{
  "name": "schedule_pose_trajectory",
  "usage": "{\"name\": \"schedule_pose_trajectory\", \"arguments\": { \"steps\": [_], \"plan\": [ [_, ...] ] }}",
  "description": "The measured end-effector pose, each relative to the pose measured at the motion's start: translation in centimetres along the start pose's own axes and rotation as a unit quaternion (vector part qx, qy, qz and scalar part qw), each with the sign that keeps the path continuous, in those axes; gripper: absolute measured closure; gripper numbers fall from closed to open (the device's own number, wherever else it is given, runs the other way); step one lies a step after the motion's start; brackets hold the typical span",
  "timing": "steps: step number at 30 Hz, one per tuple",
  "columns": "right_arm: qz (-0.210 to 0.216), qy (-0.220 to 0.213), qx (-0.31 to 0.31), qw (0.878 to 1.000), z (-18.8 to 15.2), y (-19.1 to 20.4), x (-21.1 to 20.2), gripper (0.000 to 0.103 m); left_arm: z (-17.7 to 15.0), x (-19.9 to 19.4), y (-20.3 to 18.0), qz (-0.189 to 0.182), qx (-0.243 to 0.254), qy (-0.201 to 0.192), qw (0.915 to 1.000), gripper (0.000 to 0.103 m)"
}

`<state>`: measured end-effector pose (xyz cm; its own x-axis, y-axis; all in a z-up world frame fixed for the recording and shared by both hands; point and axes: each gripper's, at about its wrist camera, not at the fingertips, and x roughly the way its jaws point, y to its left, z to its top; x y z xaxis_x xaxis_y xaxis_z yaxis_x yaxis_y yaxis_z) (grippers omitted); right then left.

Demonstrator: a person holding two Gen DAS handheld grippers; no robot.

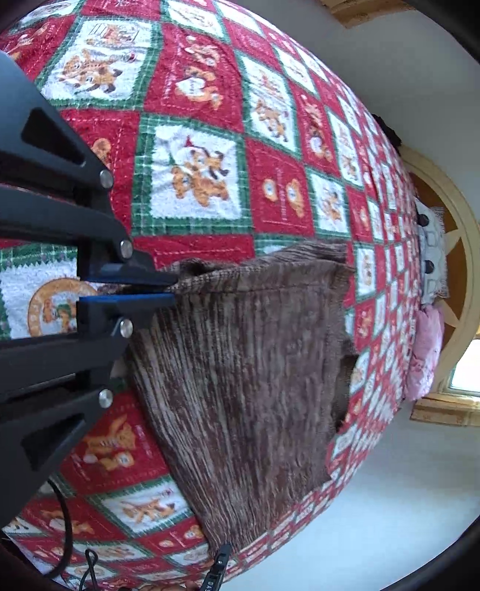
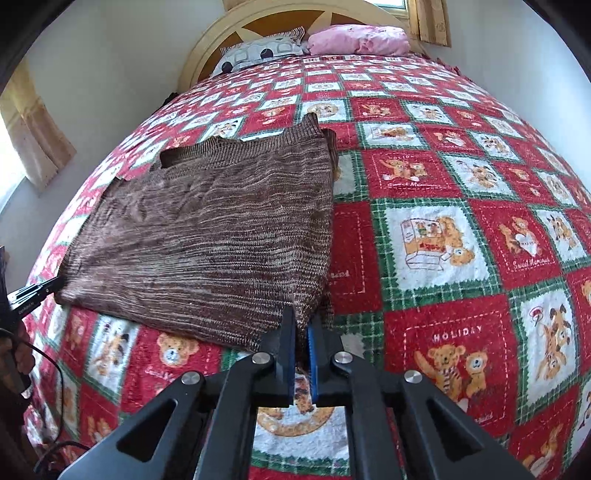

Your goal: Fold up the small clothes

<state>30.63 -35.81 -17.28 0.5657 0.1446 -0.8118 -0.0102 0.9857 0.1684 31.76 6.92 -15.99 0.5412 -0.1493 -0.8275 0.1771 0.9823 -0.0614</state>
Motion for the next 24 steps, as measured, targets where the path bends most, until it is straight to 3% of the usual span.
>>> {"name": "schedule_pose_trajectory", "arguments": {
  "steps": [5, 6, 8, 10, 12, 13, 15, 21, 24],
  "plan": [
    [-0.007, 0.004, -0.005, 1.0, 0.2, 0.0, -0.3, 0.098, -0.2, -0.3, 0.1, 0.001, -0.002, -0.005, 1.0, 0.098],
    [-0.004, 0.0, 0.002, 1.0, 0.3, -0.3, -0.5, 0.098, -0.1, -0.4, 0.3, 0.009, -0.002, -0.008, 0.9999, 0.092],
    [-0.017, -0.008, 0.006, 1.0, 0.5, -0.4, -1.0, 0.089, 0.0, -1.1, 0.6, 0.016, -0.007, -0.017, 0.9997, 0.091],
    [-0.024, -0.023, 0.003, 0.999, 0.9, 0.1, -1.8, 0.054, 0.3, -2.5, 0.8, 0.024, -0.013, -0.043, 0.9987, 0.088],
    [-0.027, -0.042, -0.01, 0.999, 1.6, 1.4, -2.6, 0.044, 0.7, -3.5, 0.2, 0.041, 0.004, -0.063, 0.9972, 0.078],
    [-0.032, -0.048, -0.021, 0.998, 2.0, 2.2, -2.8, 0.044, 0.9, -3.6, -0.1, 0.046, 0.008, -0.068, 0.9966, 0.064],
    [-0.036, -0.064, -0.044, 0.996, 2.7, 4.1, -3.1, 0.044, 1.4, -3.4, -0.8, 0.05, 0.009, -0.07, 0.9962, 0.046],
    [0.028, -0.042, -0.088, 0.995, 3.6, 9.3, -0.2, 0.044, 1.6, -0.1, -2.4, 0.063, 0.019, -0.031, 0.9973, 0.045],
    [0.027, -0.01, -0.099, 0.995, 2.5, 10.0, 2.3, 0.057, 0.6, 1.2, -2.5, 0.069, 0.022, -0.003, 0.9974, 0.045]
  ]
}}
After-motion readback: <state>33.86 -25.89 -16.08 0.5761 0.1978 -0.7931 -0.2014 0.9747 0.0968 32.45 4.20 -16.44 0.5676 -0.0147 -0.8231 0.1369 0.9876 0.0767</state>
